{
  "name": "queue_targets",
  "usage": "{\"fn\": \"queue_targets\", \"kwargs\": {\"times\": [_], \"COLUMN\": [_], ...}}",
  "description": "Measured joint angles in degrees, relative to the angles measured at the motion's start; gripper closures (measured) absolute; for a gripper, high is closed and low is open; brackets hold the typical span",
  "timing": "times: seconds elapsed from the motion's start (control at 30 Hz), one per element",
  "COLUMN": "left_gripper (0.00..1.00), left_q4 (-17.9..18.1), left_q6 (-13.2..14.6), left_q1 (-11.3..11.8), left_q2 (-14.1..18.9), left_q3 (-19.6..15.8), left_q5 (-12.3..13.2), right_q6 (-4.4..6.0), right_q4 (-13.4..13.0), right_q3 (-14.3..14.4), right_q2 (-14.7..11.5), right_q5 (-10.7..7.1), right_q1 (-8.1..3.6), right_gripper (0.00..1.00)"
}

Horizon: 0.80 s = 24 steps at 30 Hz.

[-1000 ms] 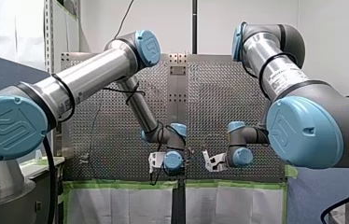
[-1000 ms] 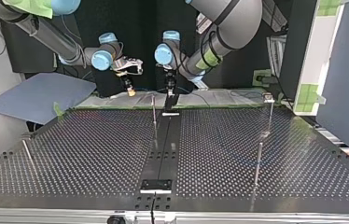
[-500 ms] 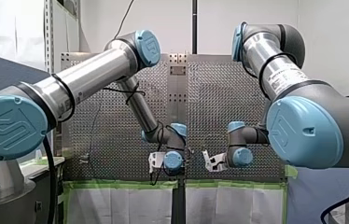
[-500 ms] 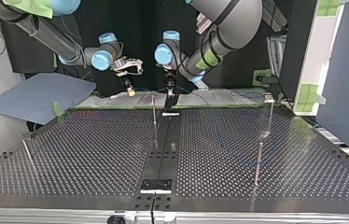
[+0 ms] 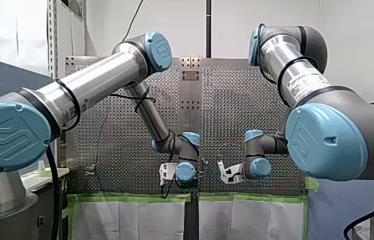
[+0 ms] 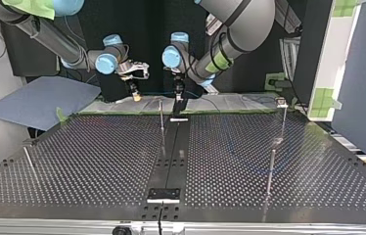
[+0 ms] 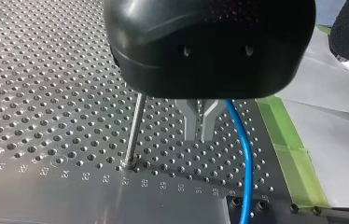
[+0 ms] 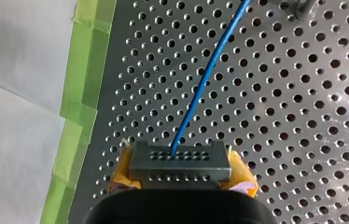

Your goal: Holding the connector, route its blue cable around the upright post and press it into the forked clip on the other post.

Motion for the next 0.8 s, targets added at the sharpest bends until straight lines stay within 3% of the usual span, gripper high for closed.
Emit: {"fn": "queue_targets", "kwargs": {"times": [0.8], "left_gripper": [0.97], "left_q4": [-0.01], "left_q6": [0.00], "left_q1": [0.01], "left_q2": [0.00], "left_q3": [0.00], "left_q5": [-0.02], "right_q6": [0.33], "right_q4": [0.76], "right_q3": [-1.09], "right_q2": [0.01], "right_q5": [0.79], "right_q1": [-0.44], "right_gripper": [1.00]}}
